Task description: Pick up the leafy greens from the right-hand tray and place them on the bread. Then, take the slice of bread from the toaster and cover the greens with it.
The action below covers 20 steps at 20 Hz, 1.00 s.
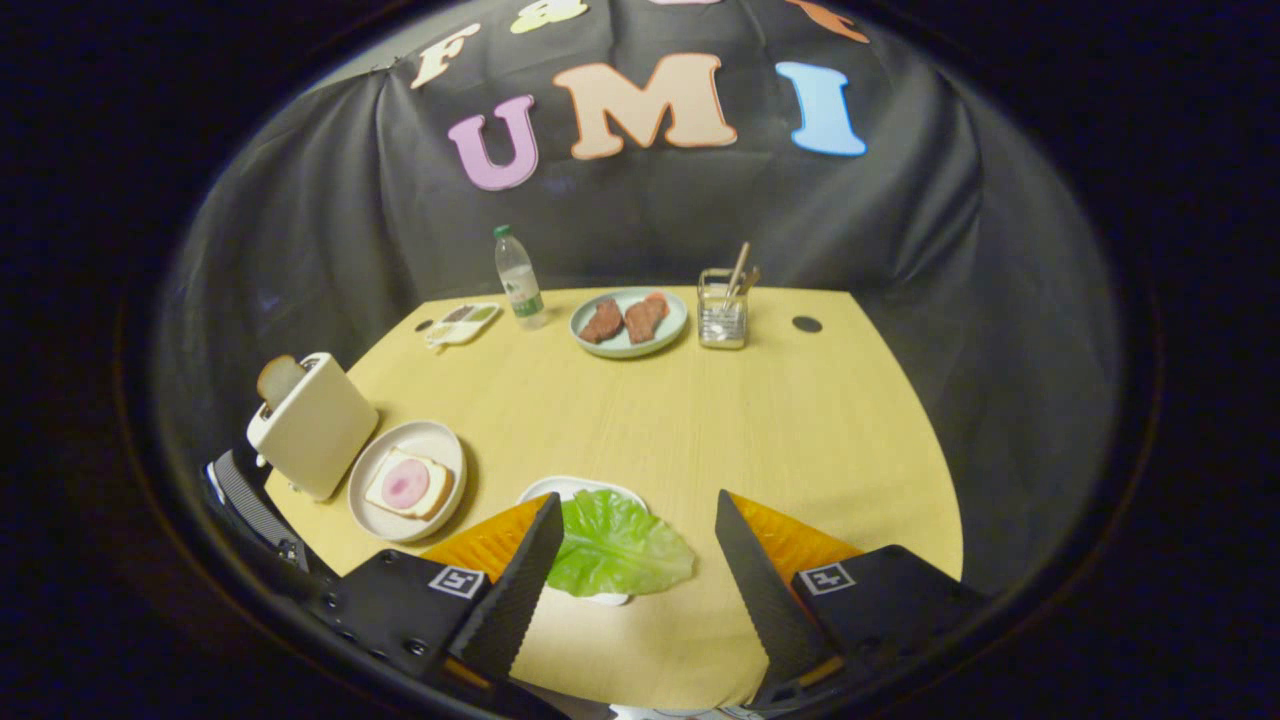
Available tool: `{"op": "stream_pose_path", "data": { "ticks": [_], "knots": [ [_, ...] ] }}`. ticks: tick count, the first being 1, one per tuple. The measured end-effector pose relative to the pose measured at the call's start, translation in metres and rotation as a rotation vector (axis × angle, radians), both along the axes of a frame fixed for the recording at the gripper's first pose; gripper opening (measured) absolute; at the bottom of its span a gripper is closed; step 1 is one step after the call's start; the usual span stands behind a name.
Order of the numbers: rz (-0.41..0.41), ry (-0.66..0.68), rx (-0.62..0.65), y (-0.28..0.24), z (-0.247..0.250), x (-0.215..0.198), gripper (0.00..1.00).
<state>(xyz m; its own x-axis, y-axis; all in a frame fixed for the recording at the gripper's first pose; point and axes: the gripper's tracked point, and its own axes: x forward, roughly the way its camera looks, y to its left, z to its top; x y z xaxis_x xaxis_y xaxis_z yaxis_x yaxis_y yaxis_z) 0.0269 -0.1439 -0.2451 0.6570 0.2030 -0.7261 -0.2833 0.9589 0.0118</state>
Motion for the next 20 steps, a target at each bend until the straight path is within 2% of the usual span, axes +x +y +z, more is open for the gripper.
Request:
{"op": "stream_pose_path", "data": {
  "ticks": [8, 15, 20],
  "knots": [
    [0.026, 0.321, 0.086, -0.023, -0.078, -0.009, 0.96],
    [0.018, 0.487, 0.147, -0.022, -0.116, -0.010, 0.95],
    [0.019, 0.523, 0.176, -0.015, -0.126, -0.013, 0.65]
  ]
}}
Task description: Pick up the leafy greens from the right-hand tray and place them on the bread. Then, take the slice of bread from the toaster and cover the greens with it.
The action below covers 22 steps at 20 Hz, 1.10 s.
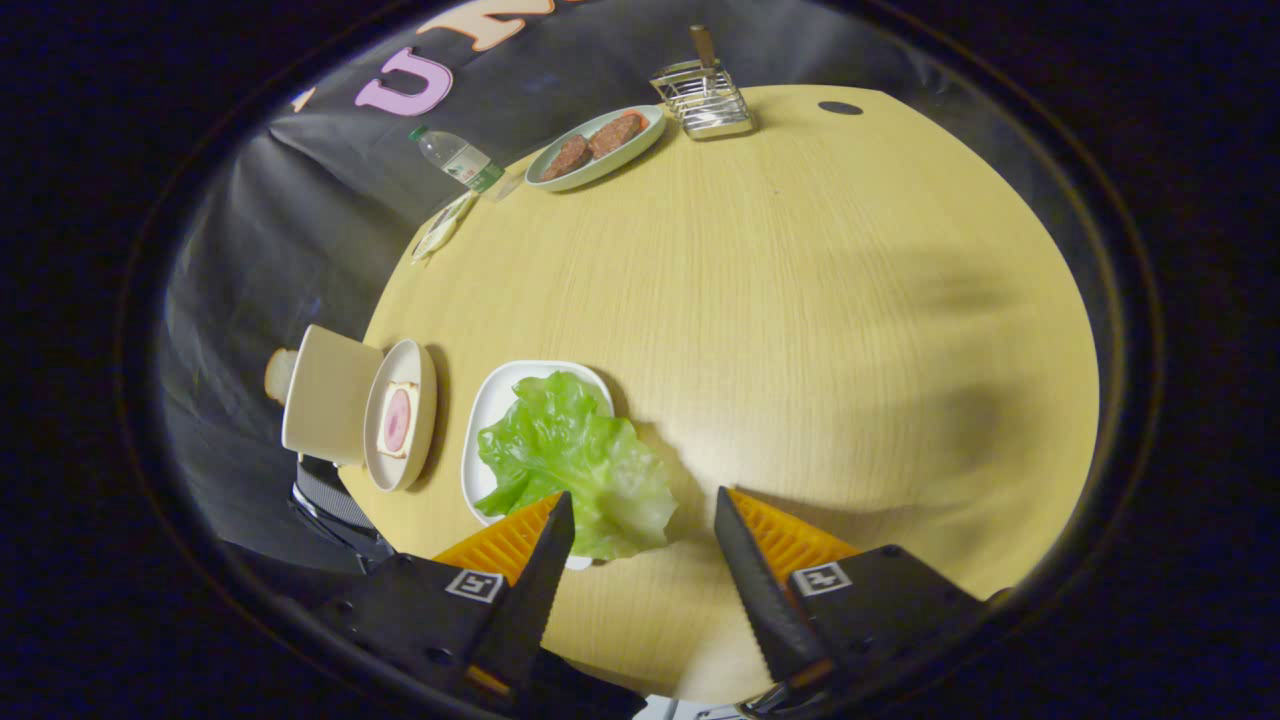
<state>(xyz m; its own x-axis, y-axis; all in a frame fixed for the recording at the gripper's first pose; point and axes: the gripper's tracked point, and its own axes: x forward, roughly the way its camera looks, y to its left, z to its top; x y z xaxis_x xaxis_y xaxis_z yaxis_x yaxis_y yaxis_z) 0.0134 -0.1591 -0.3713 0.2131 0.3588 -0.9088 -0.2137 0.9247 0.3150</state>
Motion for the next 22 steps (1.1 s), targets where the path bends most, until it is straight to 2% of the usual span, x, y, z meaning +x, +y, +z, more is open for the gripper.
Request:
{"op": "stream_pose_path", "data": {
  "ticks": [6, 12, 22],
  "knots": [
    [-0.001, 0.044, 0.046, 0.011, 0.003, -0.009, 0.29],
    [-0.060, 0.032, 0.036, 0.014, 0.010, -0.004, 0.04],
    [-0.094, -0.023, 0.082, 0.033, 0.052, -0.010, 0.04]
  ]
}}
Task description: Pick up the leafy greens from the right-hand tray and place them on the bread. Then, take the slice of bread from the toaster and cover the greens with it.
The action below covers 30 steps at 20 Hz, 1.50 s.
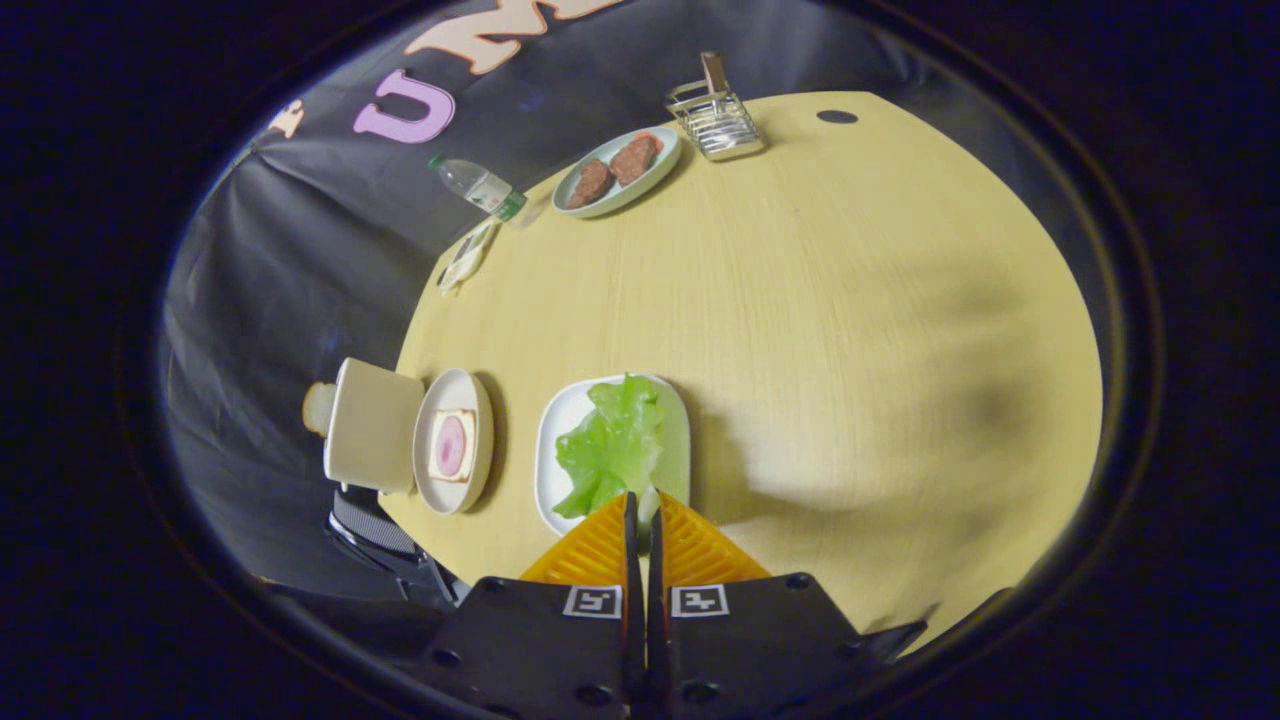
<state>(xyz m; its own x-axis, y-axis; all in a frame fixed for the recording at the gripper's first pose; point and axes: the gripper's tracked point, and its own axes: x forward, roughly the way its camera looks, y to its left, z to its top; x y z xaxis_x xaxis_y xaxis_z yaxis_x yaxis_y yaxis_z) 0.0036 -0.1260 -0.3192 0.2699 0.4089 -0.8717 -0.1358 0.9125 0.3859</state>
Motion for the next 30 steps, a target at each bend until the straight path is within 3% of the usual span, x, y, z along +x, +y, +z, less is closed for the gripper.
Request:
{"op": "stream_pose_path", "data": {
  "ticks": [8, 17, 23, 26, 30],
  "knots": [
    [0.041, -0.101, 0.042, 0.049, 0.056, -0.009, 0.04],
    [0.155, -0.134, 0.163, 0.169, 0.098, -0.031, 0.04],
    [0.261, -0.099, 0.243, 0.280, 0.085, -0.043, 0.04],
    [0.268, -0.056, 0.281, 0.323, 0.066, -0.050, 0.04],
    [0.276, -0.005, 0.224, 0.340, 0.026, -0.052, 0.04]
  ]
}}
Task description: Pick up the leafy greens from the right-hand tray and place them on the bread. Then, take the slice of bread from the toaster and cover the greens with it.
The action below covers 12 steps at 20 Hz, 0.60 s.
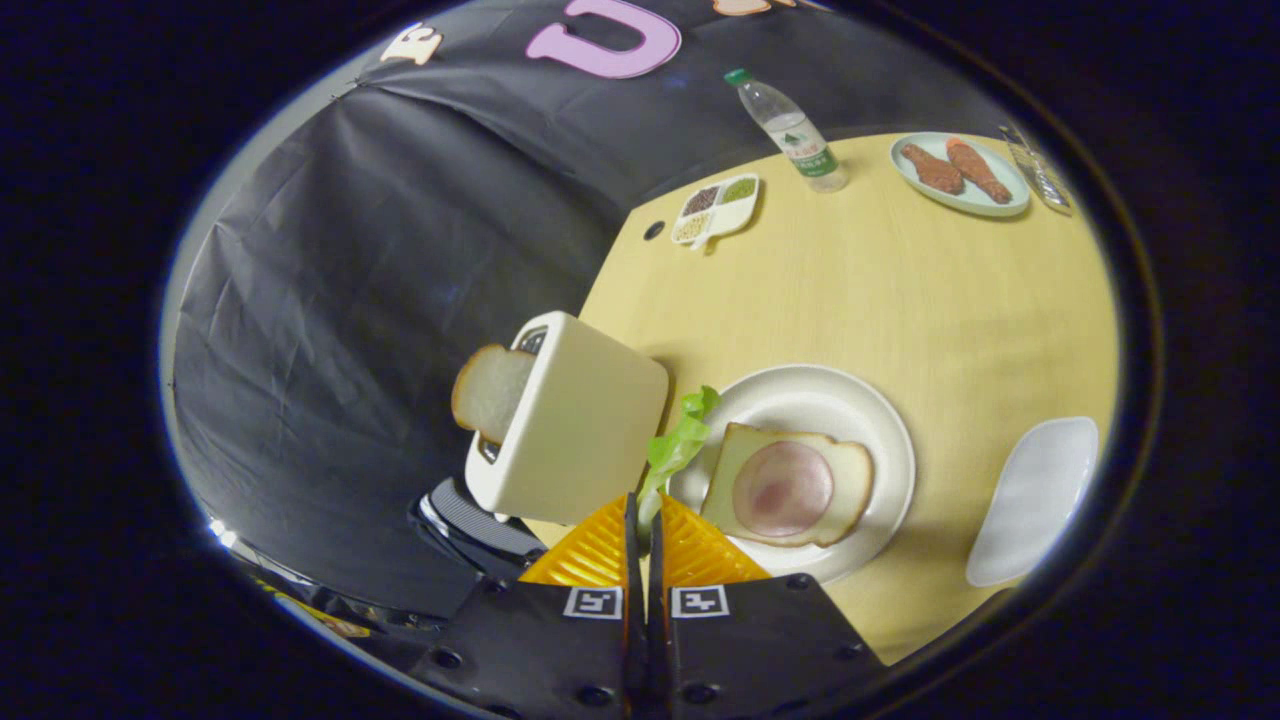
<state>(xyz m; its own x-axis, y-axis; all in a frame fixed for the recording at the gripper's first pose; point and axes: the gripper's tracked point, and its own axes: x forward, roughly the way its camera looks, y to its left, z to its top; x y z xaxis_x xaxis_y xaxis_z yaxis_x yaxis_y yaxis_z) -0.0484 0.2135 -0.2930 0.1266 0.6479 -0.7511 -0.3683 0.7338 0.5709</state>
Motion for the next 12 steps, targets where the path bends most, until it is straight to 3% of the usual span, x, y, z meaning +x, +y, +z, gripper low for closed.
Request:
{"op": "stream_pose_path", "data": {
  "ticks": [12],
  "knots": [
    [0.007, -0.051, -0.362, -0.073, -0.067, 0.020, 0.04]
  ]
}}
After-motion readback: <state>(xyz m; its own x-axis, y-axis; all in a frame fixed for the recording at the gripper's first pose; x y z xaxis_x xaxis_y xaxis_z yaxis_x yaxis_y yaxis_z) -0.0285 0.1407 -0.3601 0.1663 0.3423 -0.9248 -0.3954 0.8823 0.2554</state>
